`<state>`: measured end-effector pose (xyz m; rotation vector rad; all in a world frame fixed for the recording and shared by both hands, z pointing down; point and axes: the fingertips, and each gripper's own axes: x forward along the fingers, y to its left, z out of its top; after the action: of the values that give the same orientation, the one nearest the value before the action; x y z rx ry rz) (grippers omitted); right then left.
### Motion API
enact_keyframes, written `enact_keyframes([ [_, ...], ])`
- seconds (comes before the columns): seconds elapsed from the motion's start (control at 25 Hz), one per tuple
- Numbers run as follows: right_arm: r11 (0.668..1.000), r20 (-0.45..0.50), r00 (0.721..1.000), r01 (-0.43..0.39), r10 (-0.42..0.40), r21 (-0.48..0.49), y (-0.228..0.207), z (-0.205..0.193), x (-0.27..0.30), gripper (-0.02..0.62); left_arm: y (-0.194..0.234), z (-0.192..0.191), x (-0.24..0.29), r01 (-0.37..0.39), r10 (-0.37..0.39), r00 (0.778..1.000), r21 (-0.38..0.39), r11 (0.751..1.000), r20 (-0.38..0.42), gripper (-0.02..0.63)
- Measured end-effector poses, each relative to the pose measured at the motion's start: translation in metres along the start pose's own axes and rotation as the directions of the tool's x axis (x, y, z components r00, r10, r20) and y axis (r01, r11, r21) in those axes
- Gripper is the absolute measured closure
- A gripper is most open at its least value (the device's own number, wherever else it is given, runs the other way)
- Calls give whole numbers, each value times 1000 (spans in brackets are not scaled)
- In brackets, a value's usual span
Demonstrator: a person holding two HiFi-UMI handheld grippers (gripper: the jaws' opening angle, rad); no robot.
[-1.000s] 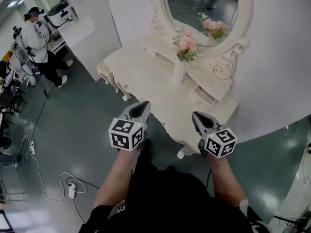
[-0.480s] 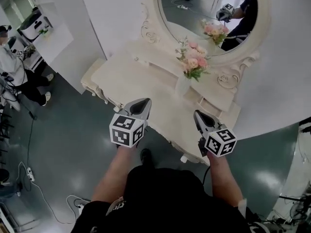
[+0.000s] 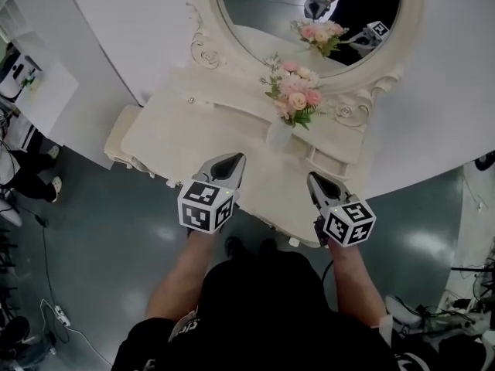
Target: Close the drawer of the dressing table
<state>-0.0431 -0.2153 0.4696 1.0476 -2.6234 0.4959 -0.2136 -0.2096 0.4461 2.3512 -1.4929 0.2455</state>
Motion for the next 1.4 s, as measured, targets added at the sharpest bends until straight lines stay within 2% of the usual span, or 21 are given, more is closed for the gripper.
enact_keyframes([
  [0.2,997,5,998,61,-62,43,-31,-7,-16,598,-21,2,28,53,-53,998,-10,999,-27,597],
  [0.36,992,-6,995,97,-96,87,-58,-21,-29,571,-45,8,50,80,-78,995,36,996,-54,597],
  [0.64,986,-4,995,98,-99,137,-83,-41,-40,538,-85,8,77,107,-103,991,50,993,-85,597],
  [0.88,980,-64,993,105,-95,167,-92,-67,-40,508,-100,-4,102,124,-119,986,33,992,-116,597],
  [1.16,949,-145,966,241,-215,203,-118,-96,-27,503,-103,-25,131,177,-169,972,36,983,-164,597],
  [1.4,929,-205,948,289,-243,232,-126,-114,-9,474,-106,-40,150,232,-223,954,24,972,-199,597],
])
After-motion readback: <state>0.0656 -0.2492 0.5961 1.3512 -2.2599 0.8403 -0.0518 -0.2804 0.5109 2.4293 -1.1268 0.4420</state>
